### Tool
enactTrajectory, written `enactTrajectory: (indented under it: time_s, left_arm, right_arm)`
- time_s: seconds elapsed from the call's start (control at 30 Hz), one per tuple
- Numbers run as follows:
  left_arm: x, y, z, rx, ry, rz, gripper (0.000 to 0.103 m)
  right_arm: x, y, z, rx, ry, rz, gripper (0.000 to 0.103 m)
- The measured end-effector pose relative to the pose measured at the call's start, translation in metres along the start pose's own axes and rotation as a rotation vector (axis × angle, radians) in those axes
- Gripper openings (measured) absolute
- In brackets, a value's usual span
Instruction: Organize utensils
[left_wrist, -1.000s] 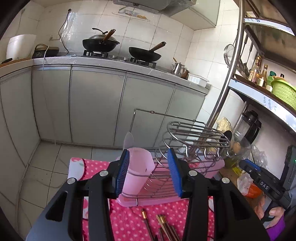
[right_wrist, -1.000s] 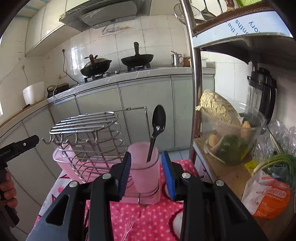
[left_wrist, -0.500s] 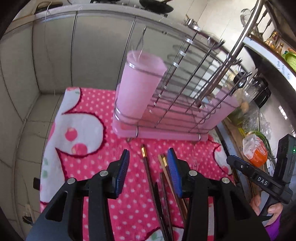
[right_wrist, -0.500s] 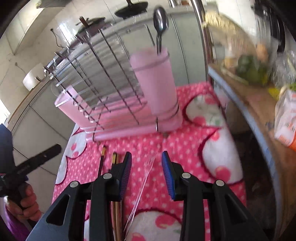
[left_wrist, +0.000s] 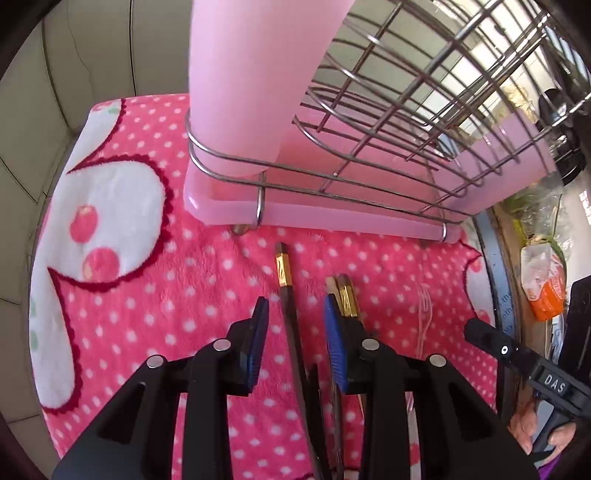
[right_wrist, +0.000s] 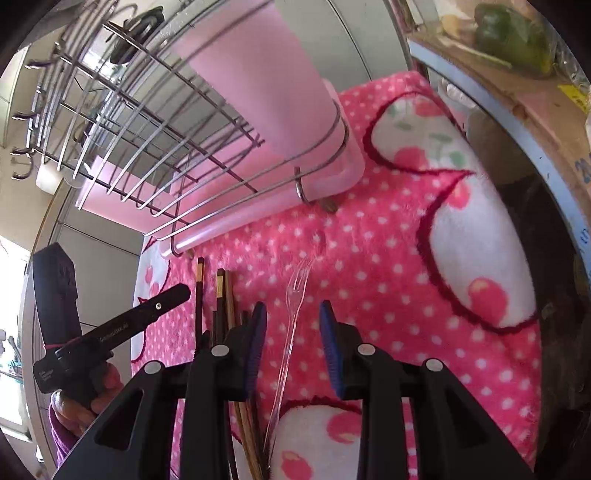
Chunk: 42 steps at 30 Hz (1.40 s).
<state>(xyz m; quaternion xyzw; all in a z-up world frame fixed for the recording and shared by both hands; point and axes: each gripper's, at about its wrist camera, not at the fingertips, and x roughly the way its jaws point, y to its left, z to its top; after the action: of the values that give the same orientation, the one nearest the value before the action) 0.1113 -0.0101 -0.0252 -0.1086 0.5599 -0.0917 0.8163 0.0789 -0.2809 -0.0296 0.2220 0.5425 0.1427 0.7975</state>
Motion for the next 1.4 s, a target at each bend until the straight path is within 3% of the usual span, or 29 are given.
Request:
enactTrajectory:
  time_s: [0.27, 0.37, 0.67, 0.7, 0.77, 0.83, 0.9, 0.93, 1.1, 1.4]
  left_arm:
    - [0.027, -0.006, 0.008, 0.028, 0.046, 0.078, 0.029]
    - [0.032, -0.009, 0.010, 0.038, 0.030, 0.110, 0.010]
    - [0.012, 0.009, 0.011, 0.022, -0.004, 0.028, 0.007]
    - [0.004, 0.009, 0.010, 0.025, -0.014, 0.022, 0.007]
    - [-0.005, 0.010, 0.009, 0.033, -0.033, 0.010, 0.007]
    - [-0.016, 0.011, 0.008, 0.041, -0.053, -0.003, 0.007]
    - [-0.026, 0.012, 0.007, 0.049, -0.073, -0.014, 0.007]
    - [-0.031, 0.012, 0.006, 0.054, -0.084, -0.019, 0.007]
    - [-0.056, 0.014, 0.000, 0.063, -0.141, -0.054, 0.007]
    - [-0.112, 0.012, -0.014, 0.090, -0.290, -0.082, 0.006]
  right_arm:
    - [0.029, 0.001, 0.003, 0.016, 0.067, -0.009, 0.029]
    - [0.031, -0.003, 0.007, 0.037, 0.078, -0.001, 0.029]
    - [0.046, -0.011, 0.015, 0.070, 0.120, 0.035, 0.029]
    - [0.048, -0.011, 0.016, 0.069, 0.119, 0.031, 0.027]
    - [0.052, -0.009, 0.017, 0.069, 0.117, 0.027, 0.013]
    - [0.054, -0.011, 0.017, 0.074, 0.119, 0.040, 0.012]
    - [0.053, -0.010, 0.016, 0.065, 0.108, 0.045, 0.011]
    - [0.052, -0.009, 0.016, 0.061, 0.102, 0.049, 0.003]
    - [0.035, -0.005, 0.009, 0.030, 0.049, 0.061, 0.003]
    - [-0.024, 0.020, -0.006, -0.090, -0.144, 0.046, 0.003]
